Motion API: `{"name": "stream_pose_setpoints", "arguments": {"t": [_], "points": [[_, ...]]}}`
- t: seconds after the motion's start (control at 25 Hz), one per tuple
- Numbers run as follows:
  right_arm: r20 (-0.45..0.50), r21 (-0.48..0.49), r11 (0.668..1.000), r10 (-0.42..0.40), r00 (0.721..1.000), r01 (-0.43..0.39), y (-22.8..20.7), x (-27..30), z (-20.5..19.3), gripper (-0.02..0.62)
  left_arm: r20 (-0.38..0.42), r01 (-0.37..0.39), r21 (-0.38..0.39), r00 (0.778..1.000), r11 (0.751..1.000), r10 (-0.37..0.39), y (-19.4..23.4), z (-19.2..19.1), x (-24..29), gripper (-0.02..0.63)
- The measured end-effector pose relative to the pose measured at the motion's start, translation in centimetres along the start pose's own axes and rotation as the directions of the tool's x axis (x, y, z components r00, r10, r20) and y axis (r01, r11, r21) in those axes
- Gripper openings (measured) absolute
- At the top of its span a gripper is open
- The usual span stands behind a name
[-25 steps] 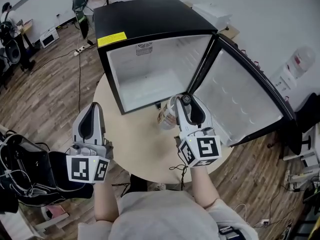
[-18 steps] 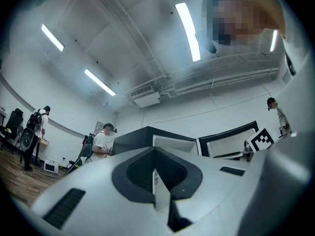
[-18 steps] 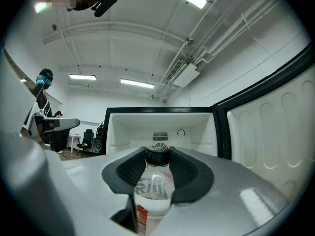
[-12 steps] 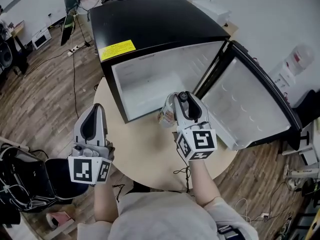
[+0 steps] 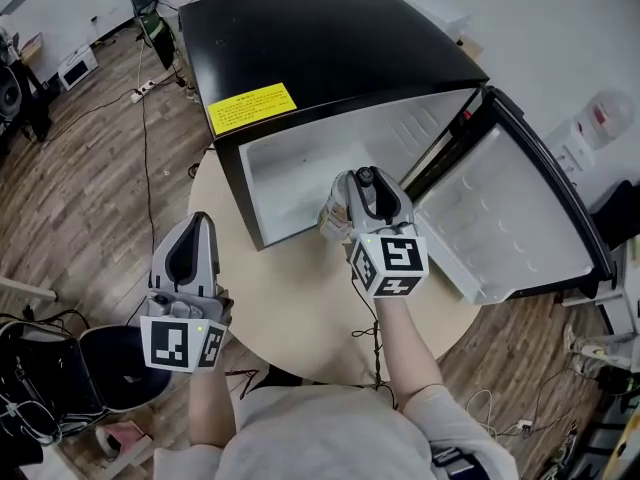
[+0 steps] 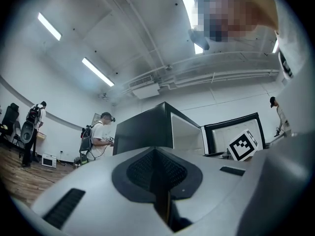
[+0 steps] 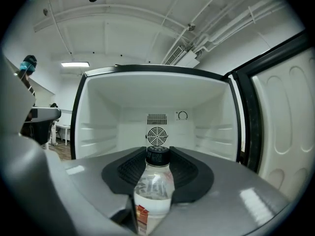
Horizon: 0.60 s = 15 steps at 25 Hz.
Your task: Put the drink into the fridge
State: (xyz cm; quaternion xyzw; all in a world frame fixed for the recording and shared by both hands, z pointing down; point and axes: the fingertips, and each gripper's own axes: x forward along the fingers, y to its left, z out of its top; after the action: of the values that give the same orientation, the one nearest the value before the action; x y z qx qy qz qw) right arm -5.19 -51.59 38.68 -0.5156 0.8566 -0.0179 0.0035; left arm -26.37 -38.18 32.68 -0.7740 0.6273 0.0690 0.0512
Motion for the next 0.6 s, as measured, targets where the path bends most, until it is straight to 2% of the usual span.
{"name": "stream_pose_setpoints", "arguments": {"t": [0.6], "points": [[-0.032,-0.021,0.999,-0.033,0.999,0.032,0.8,6.5,-2.1,0.156,-0.029,-0.003,-0.022,1.000,1.000,0.002,3.0,-1.9,0.2,0.006]]}}
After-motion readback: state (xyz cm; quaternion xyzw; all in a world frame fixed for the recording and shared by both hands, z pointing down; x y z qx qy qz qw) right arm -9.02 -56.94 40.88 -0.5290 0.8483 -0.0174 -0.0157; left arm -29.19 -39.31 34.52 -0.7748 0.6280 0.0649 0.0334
